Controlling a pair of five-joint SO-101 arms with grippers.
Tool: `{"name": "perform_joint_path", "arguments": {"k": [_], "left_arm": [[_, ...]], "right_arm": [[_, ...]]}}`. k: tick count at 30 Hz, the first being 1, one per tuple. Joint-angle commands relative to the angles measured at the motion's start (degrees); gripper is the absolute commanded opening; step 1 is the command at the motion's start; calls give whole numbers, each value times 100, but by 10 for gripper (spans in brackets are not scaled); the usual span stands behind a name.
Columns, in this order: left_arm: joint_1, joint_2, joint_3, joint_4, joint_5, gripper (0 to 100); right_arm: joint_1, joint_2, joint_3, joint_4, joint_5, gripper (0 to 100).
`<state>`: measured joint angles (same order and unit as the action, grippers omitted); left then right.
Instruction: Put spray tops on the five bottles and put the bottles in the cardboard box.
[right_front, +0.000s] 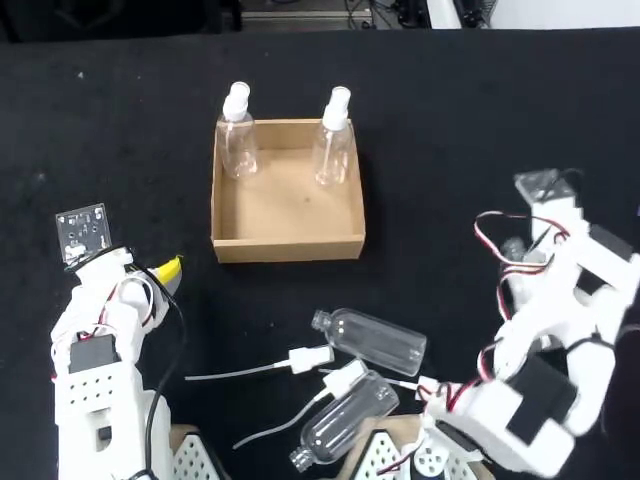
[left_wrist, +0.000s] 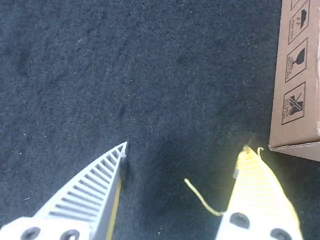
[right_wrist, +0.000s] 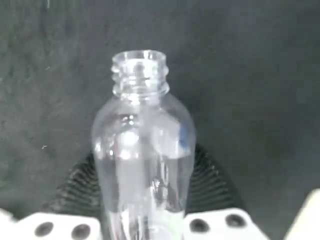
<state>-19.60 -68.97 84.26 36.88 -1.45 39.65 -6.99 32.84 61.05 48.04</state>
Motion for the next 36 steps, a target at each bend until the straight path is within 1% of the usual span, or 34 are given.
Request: {"name": "perform_joint_path", "arguments": {"k": [1,3,5,7,8,11,13,14,16,18,20,21,23,26,29,31,36], "left_arm": [[48,26,-66,-132,18,310],[57,26,-66,-88,18,310],[31,26,-84,-79,18,310],[13,26,-154,-70,-9,310],[13,26,-233,-26,-132,310],[92,26,-787,818,-774,310],[277,79,-1411,1653,-1336,310],[400,97,-1789,2145,-1741,310],[857,97,-2387,3068,-2479,310],[1516,97,-2897,4000,-3156,310],[2316,62,-3240,4765,-3719,310],[2756,53,-3354,5037,-3842,310],[3582,97,-3495,5336,-3771,310],[4602,105,-3380,5231,-3235,310],[5314,114,-3116,4782,-2866,310],[5587,237,-2897,4422,-2778,310],[5675,1196,-2668,3508,-2760,310]], "right_arm": [[281,-778,-365,-316,-141,10],[255,-1042,-382,-167,-607,10],[149,-1367,-470,273,-1108,10],[-44,-1763,-593,800,-1415,10],[-105,-1982,-637,1002,-1495,10],[-176,-2659,-611,1257,-1635,11],[-141,-3046,-488,1257,-1600,11],[-132,-3196,-409,1257,-1582,11],[-53,-3407,-207,1257,-1582,11],[35,-3477,-84,1257,-1582,11],[185,-3468,-57,1248,-1574,11],[273,-3468,-57,1248,-1512,11],[492,-3468,-57,1248,-1327,11],[853,-3468,-57,1248,-1064,11],[1187,-3468,-57,1248,-844,11],[1371,-3468,-57,1248,-695,11],[1600,-3468,-40,1248,-536,11]]}}
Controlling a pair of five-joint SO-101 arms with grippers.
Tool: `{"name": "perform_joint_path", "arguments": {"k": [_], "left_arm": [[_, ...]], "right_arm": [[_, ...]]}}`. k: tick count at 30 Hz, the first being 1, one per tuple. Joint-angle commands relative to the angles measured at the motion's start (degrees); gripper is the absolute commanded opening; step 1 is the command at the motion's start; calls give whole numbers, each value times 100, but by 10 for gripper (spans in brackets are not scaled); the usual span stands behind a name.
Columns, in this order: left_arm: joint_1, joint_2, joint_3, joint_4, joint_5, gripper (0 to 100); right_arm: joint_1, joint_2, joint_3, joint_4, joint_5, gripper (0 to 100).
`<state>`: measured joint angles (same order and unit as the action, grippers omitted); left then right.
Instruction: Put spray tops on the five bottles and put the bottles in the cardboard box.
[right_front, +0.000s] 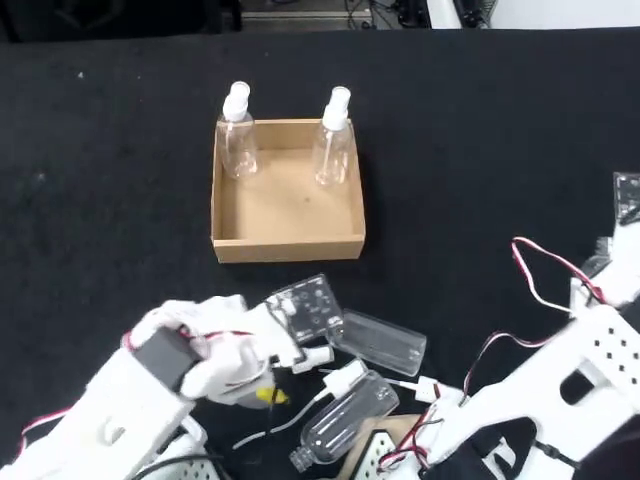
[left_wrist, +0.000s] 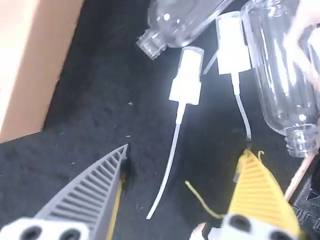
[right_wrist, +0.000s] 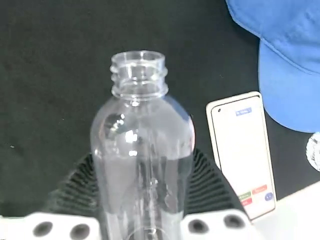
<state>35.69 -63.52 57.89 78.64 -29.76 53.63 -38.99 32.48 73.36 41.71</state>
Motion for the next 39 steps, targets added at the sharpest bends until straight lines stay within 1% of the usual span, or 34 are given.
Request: {"name": "perform_joint_path", "arguments": {"k": [1,8,17,22,30,32,35,37,39], "left_arm": [[171,879,-75,-809,70,310],[673,2338,-716,-1213,79,310],[681,3833,-1077,-2040,53,310],[673,4255,-1051,-2356,70,310],[716,4334,-1024,-2479,79,309],[716,4334,-1033,-2470,79,281],[725,4334,-1033,-2470,88,177],[725,4334,-1033,-2462,229,118],[734,4316,-1042,-2444,343,108]], "right_arm": [[202,-268,-4,18,97,11],[149,-268,-4,26,97,11],[149,-268,-4,26,97,11],[149,-268,-4,26,97,11],[149,-277,92,26,97,11],[141,-277,189,18,97,11],[141,-277,242,18,97,11],[141,-277,251,18,97,11],[141,-277,251,18,97,11]]}}
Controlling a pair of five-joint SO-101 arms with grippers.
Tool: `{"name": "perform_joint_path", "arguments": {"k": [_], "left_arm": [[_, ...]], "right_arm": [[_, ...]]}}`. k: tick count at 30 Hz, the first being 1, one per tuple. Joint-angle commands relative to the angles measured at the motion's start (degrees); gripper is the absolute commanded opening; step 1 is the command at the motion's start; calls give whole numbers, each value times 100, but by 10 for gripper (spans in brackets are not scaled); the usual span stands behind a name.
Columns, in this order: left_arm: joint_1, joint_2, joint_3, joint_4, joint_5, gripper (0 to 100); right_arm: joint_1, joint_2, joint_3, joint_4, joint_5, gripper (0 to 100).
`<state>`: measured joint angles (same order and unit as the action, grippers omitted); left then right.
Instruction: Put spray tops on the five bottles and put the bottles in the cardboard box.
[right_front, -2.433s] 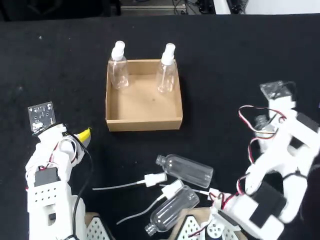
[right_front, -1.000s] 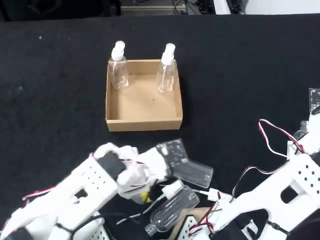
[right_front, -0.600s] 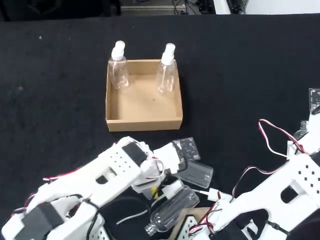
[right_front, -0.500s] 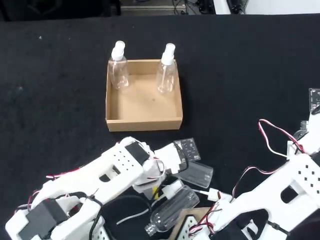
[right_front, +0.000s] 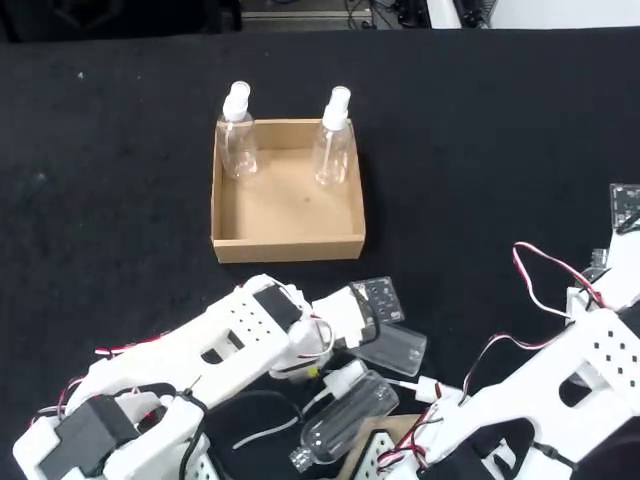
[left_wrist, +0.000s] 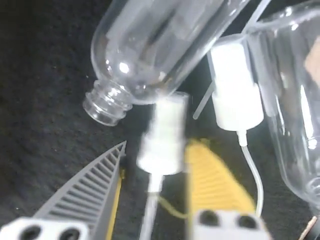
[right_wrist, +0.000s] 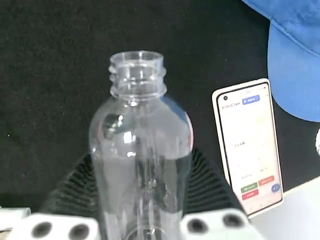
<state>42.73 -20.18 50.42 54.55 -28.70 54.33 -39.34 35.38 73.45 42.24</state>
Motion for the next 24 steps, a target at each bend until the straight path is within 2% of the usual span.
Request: {"name": "perform_joint_path", "arguments": {"k": [1,7,13,18,24], "left_arm": [[31,-35,-295,-26,237,117],[75,-62,-409,659,97,131],[-347,-62,-462,1688,-985,130],[-927,-62,-462,1723,-1363,134],[-971,-62,-497,1723,-1609,135]], "right_arm": [[70,-242,-48,9,44,11],[79,-251,-48,9,44,11],[88,-268,-48,9,44,11],[79,-268,-31,9,44,11],[79,-268,-31,26,44,11]]}}
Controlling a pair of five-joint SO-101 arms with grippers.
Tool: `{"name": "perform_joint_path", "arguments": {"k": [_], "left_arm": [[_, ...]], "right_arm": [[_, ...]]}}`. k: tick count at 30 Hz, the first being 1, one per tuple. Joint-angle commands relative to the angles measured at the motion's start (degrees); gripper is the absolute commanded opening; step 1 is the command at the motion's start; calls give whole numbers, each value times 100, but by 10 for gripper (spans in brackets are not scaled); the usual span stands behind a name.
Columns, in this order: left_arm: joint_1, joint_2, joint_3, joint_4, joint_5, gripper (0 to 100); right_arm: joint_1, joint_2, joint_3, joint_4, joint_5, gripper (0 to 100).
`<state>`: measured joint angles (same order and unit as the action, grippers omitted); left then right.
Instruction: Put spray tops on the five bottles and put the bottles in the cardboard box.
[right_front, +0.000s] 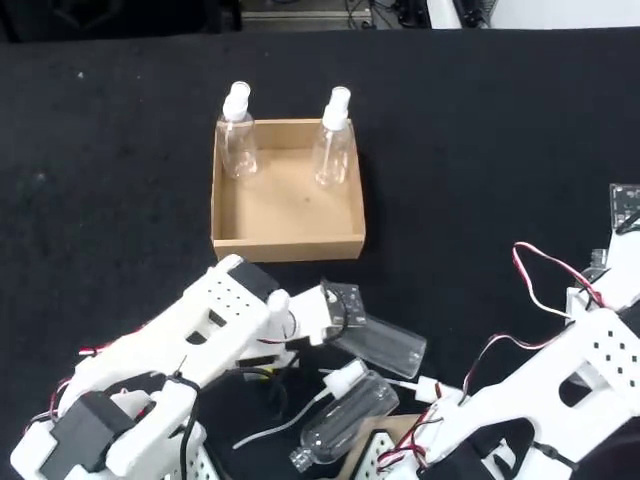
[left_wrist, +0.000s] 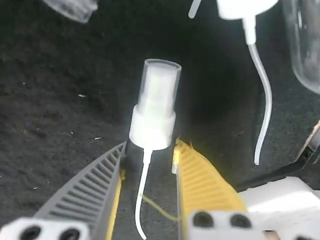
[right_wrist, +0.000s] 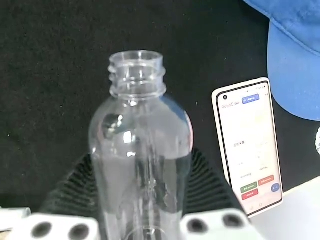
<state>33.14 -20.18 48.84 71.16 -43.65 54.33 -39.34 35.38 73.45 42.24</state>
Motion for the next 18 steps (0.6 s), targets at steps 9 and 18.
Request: {"name": "perform_joint_path", "arguments": {"k": [9,18], "left_arm": [[444,0,-1147,677,-431,317],[462,0,-75,-791,-413,317]], "right_arm": [[79,-268,-22,44,44,11],[79,-277,-22,44,44,11]]}}
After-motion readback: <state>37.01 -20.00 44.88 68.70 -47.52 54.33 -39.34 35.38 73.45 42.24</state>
